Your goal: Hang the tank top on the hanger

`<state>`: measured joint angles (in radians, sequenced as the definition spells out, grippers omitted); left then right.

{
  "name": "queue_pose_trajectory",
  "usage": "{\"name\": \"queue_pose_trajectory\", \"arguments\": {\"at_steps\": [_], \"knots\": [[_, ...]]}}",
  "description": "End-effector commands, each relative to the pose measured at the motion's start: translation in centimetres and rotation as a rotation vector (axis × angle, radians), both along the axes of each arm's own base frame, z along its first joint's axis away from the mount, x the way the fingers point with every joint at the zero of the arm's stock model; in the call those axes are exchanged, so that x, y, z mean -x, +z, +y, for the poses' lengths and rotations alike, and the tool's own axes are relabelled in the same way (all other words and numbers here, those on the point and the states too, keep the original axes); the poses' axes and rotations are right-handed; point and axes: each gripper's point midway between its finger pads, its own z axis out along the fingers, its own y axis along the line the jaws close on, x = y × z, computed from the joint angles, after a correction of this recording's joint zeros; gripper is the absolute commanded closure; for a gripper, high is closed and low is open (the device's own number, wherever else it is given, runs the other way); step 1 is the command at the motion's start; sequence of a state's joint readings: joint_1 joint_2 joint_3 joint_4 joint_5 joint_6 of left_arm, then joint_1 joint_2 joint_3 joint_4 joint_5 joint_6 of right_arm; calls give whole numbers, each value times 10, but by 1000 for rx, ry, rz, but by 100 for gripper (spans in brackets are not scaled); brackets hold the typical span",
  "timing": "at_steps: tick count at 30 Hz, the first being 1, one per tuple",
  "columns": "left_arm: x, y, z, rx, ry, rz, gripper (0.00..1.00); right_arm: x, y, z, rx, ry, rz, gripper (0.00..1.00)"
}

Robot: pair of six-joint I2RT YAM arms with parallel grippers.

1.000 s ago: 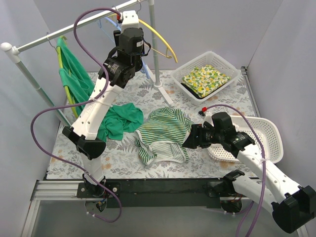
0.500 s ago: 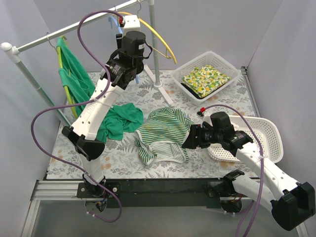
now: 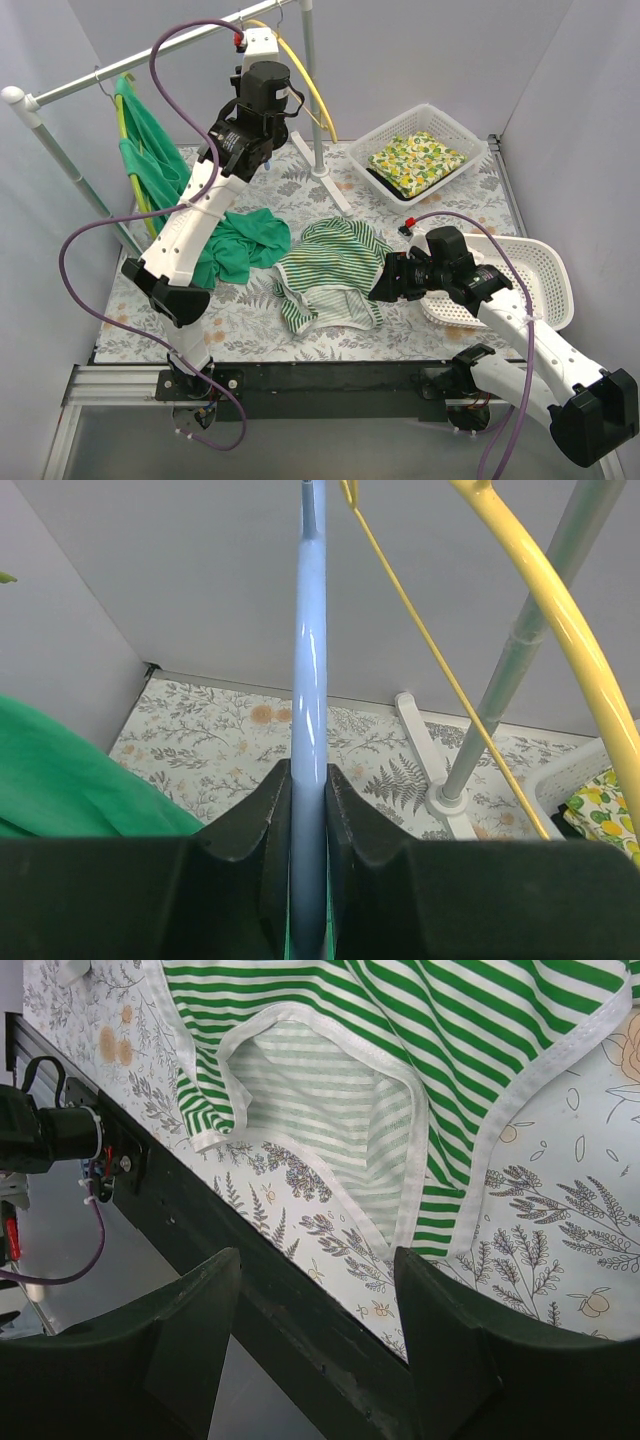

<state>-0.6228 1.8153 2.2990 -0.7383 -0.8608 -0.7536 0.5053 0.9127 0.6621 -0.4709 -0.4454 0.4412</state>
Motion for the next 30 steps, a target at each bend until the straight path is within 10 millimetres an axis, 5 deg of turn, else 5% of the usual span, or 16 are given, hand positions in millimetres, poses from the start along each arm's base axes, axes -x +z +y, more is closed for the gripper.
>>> {"name": "queue_pose_trajectory", "arguments": {"at_steps": [1,8,16,30], "knots": [[16,35,19,26,33,-83,99,-6,14,5,-28,24,-49,29],[20,58,29,62,77,-158,100,-9,18,6,-22,35,-61,30],[49,97,54,106,101,-278,100,-18,17,10,-5,51,-58,30],[105,55,38,206,-174,-154,100,-27,11,11,26,51,-61,30]]}}
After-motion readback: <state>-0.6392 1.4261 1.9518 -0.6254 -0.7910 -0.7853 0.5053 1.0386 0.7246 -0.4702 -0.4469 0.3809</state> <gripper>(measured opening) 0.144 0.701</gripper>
